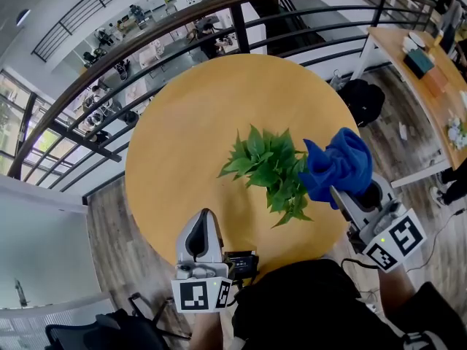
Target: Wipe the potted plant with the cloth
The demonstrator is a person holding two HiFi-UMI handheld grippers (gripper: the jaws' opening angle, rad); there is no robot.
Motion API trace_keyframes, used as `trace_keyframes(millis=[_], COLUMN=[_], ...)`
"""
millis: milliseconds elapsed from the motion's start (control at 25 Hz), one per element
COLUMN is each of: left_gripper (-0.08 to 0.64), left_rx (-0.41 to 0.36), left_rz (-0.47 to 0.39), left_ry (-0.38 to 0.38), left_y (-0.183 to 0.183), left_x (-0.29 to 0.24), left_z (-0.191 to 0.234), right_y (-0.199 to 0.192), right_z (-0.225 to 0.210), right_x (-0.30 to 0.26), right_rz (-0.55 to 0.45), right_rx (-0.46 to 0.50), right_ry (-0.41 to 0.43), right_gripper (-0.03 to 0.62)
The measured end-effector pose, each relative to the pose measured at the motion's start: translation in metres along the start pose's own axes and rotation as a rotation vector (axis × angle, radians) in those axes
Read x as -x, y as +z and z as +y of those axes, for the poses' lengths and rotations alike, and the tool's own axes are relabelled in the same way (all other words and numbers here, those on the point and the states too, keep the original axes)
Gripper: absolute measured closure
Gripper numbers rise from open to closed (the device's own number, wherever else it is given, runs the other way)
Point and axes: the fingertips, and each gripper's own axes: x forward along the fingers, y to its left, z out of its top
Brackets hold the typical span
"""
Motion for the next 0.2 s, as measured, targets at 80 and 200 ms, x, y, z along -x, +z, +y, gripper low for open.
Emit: trace_keyframes(millis=[80,200], left_gripper=[0.558,0.558], left_rx=[0.001,0.008], left_rz=[0.001,0.006], left_ry=[-0.003,-0.006], left_y=[-0.0001,-0.0015], left_x=[0.0003,0.0032], left_z=[-0.0013,-0.0048], right_y=[-0.0011,-0.0031], right_z=[0.0012,0.0032], right_x=[-0.0004,0.0012], right_rz=[0.004,0.016], right_rx=[0.002,0.001], right_ry=[0.002,0.009], right_gripper=[0.440,0.440])
